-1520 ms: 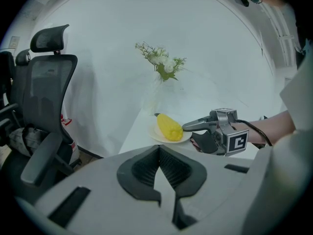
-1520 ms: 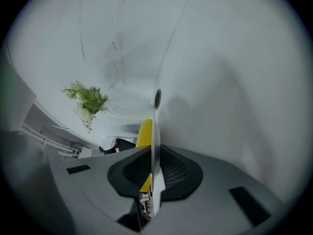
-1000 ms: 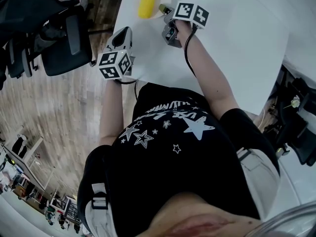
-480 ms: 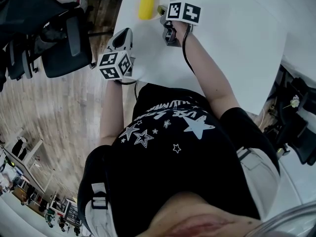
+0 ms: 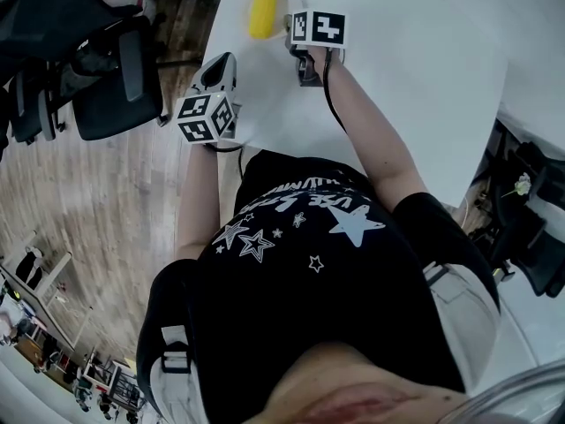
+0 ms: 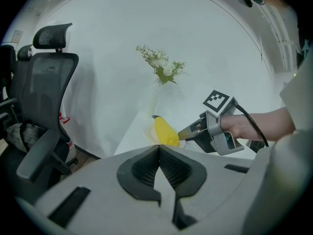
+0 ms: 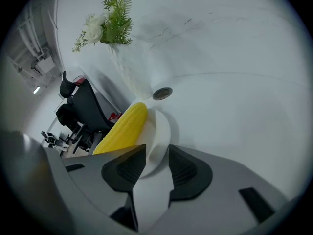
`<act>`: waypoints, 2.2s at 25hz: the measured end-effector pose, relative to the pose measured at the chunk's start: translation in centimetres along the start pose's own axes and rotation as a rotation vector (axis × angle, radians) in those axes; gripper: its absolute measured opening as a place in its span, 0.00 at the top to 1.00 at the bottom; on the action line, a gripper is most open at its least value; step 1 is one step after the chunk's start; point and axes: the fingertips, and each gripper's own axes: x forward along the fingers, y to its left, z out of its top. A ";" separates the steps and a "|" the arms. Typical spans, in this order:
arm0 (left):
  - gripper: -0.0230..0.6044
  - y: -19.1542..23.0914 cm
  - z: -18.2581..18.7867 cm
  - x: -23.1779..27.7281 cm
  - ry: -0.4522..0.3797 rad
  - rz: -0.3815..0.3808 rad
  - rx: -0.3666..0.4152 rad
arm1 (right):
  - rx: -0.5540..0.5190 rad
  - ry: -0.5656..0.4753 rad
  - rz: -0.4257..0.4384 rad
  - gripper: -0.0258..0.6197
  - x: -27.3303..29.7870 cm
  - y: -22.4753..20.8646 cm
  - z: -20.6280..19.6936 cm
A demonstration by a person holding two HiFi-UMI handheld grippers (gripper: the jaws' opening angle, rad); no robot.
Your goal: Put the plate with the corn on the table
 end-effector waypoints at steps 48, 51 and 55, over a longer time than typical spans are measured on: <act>0.95 -19.8 -0.2 -15.2 -0.236 0.139 0.047 | -0.440 -0.394 0.160 0.95 -27.1 -2.5 -7.4; 0.95 -22.0 -1.2 -15.6 -0.237 0.161 0.040 | -0.445 -0.383 0.187 0.95 -28.6 -3.8 -8.8; 0.95 -26.0 -2.9 -15.9 -0.238 0.173 0.032 | -0.467 -0.368 0.195 0.95 -30.7 -6.5 -10.8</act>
